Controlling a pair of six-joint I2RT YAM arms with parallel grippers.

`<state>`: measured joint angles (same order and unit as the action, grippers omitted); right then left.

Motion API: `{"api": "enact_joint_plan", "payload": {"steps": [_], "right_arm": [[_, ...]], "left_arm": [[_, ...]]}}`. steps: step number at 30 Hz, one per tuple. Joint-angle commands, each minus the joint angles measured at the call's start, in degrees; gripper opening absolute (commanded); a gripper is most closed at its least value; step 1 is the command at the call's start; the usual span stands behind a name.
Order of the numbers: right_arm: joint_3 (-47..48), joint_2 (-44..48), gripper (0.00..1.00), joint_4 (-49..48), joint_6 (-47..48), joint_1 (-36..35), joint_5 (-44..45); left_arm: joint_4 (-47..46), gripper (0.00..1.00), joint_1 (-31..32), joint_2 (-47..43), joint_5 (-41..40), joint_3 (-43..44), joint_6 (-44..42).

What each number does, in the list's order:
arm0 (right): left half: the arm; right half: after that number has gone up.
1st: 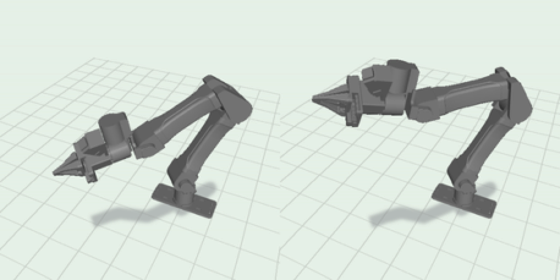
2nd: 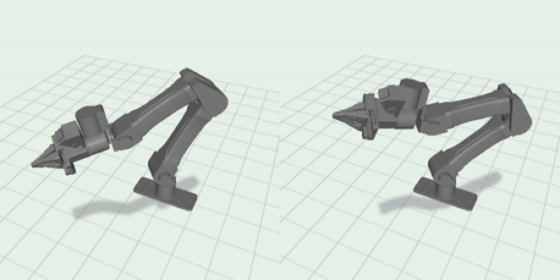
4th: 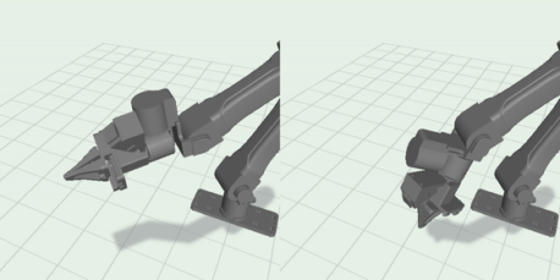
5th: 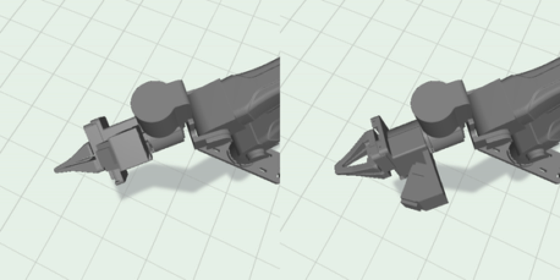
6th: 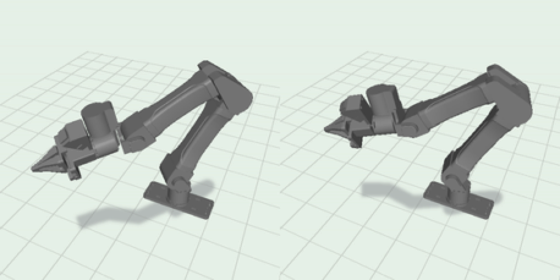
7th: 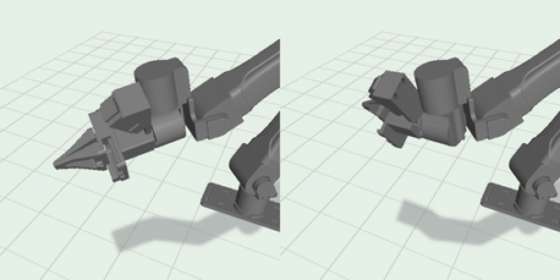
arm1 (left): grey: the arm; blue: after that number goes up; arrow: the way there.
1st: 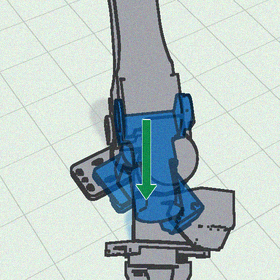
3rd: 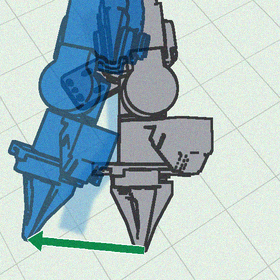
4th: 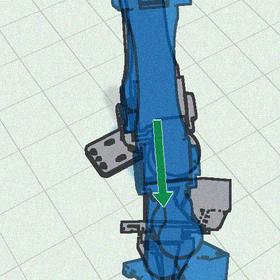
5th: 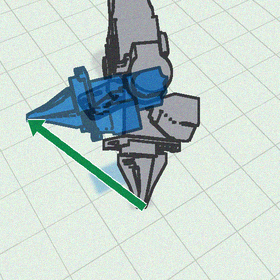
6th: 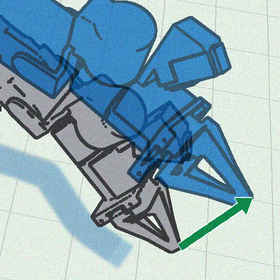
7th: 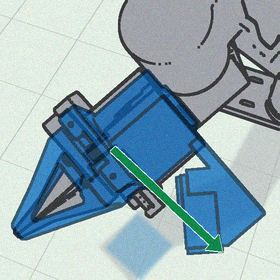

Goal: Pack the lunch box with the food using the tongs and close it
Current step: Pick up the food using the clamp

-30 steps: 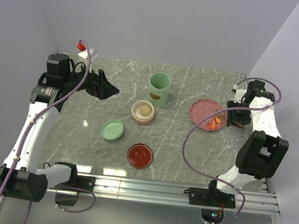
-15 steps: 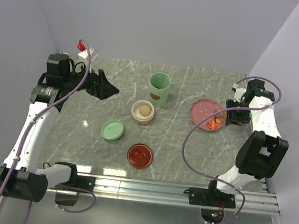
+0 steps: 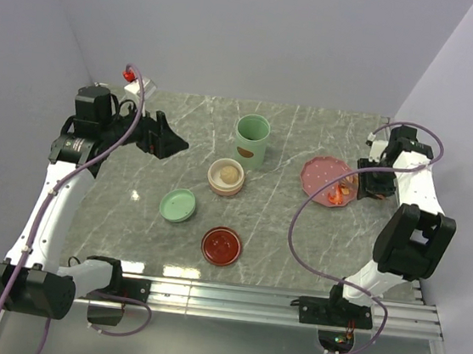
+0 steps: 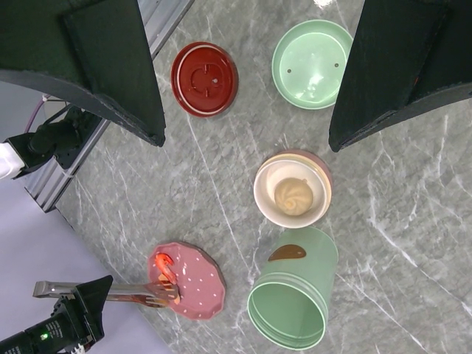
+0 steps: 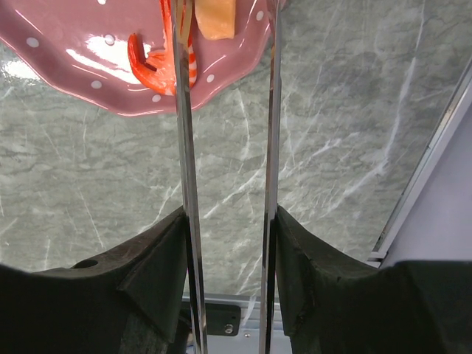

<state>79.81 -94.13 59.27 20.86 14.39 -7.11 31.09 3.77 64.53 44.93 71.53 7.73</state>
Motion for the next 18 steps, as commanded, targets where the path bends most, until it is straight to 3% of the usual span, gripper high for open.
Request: {"api": "enact_joint_plan", "payload": {"steps": [1, 18], "right_arm": [[0.7, -0.9, 0.53, -0.6, -0.2, -0.2, -0.4], [6.0, 0.8, 0.4, 4.1, -0.5, -0.3, -4.4]], "left_arm": [[-1.6, 0.99, -0.3, -1.4, 0.0, -0.1, -0.7], [-2.0, 1.0, -0.3, -1.4, 0.0, 0.1, -0.5]]}}
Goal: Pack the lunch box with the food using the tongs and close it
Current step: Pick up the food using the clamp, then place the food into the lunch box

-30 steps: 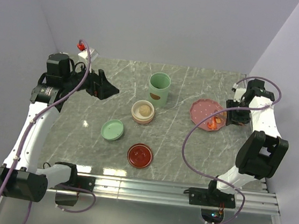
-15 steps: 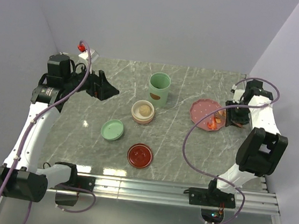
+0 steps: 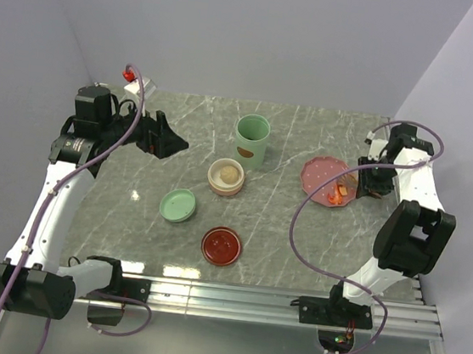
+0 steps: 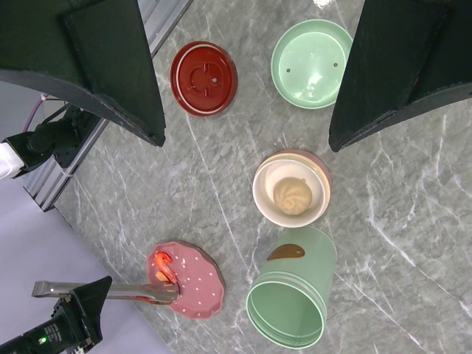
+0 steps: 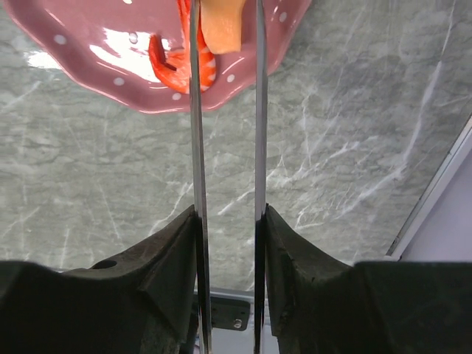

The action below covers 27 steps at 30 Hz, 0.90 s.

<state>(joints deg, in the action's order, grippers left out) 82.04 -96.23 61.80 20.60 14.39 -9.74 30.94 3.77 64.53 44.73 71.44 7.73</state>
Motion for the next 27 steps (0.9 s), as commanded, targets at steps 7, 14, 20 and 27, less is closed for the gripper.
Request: {"api": "enact_joint_plan", "payload": {"steps": [7, 14, 20, 27], "right_arm": [[6.4, 3.9, 0.4, 3.2, -0.2, -0.3, -2.7], [9.1, 4.9, 0.4, 5.1, -0.5, -0.7, -6.5], [14.5, 5.8, 0.39, 6.2, -0.6, -5.0, -9.5], [21.8, 5.7, 0.4, 3.9, -3.6, -14.1, -11.4]], "left_arm": [[-1.8, 0.99, -0.3, -1.3, 0.3, 0.5, -0.5], [-1.8, 0.99, -0.3, -1.1, 0.4, 0.3, -0.3], [-1.4, 1.0, -0.3, -0.6, 0.6, 0.9, -0.3], [-1.7, 1.0, -0.3, -0.1, 0.9, 0.8, -0.2]]}}
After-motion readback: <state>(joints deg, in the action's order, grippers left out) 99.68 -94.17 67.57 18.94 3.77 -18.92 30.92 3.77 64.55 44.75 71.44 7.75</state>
